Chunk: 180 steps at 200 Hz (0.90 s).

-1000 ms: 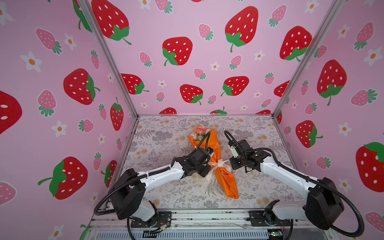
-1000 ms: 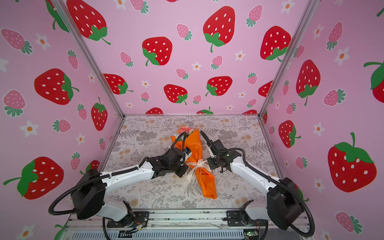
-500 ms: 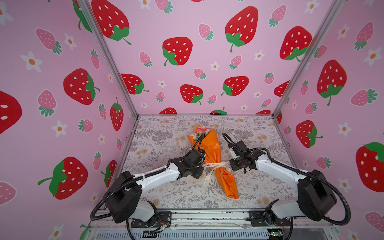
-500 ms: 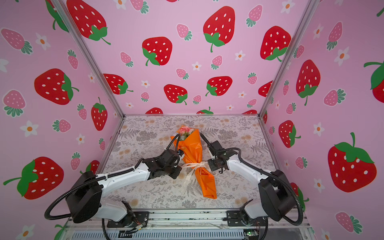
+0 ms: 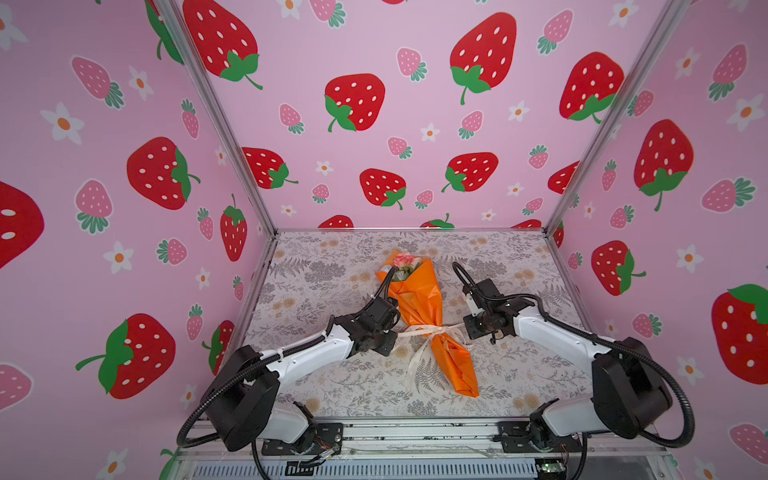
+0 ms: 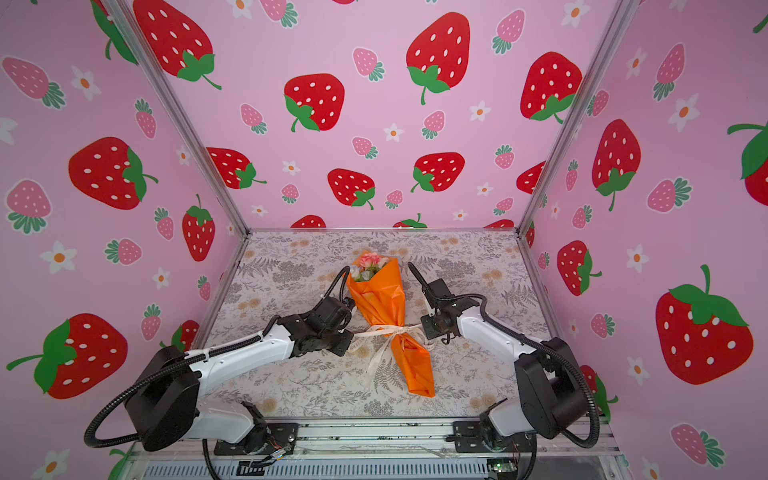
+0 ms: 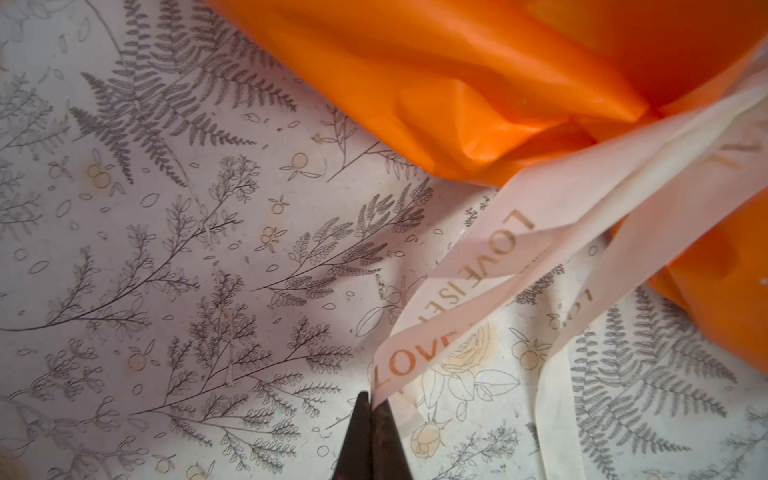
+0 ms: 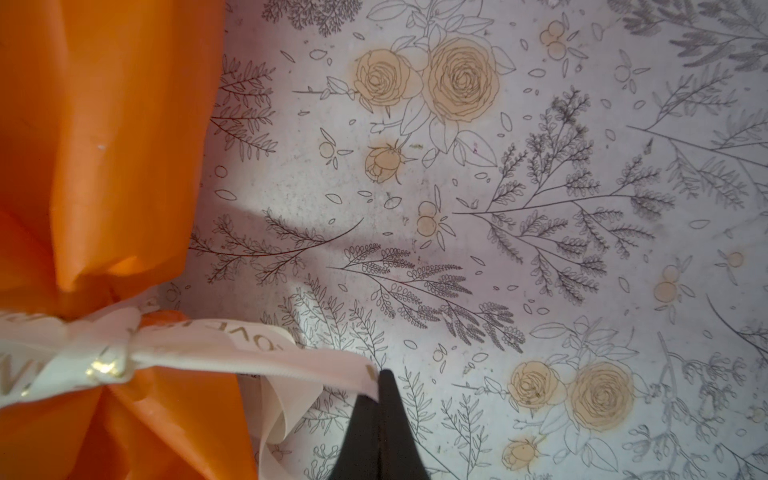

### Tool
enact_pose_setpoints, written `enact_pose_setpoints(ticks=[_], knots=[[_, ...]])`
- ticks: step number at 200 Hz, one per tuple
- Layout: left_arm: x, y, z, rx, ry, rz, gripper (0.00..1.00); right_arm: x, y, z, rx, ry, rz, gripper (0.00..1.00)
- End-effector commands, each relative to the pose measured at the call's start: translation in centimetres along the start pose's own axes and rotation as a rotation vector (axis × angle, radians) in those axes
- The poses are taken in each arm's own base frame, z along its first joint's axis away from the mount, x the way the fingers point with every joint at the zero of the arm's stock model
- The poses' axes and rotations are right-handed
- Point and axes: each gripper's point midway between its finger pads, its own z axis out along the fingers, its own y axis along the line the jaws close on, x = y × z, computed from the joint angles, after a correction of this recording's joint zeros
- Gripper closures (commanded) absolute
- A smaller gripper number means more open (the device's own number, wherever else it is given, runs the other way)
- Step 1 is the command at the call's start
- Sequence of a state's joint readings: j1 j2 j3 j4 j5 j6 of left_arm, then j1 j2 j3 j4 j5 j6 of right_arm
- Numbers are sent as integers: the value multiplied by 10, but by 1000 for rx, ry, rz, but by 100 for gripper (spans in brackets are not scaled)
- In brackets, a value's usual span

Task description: Tie the bouquet of fake flowers

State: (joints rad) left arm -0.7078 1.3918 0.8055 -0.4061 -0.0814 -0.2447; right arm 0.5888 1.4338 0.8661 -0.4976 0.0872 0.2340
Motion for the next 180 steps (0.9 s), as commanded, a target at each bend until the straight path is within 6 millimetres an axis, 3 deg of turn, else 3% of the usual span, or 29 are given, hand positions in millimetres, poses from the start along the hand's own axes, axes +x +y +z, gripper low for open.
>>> enact_pose_setpoints(ticks=[1, 103, 180], knots=[[12, 21, -5, -43, 24, -70, 100, 2, -1, -7, -16, -13, 4, 100], [20, 71, -13, -135, 7, -297, 100, 1, -37, -19, 122, -20, 111, 100], [18, 97, -10, -163, 17, -401, 100, 1, -65, -31, 162, -52, 227, 100]])
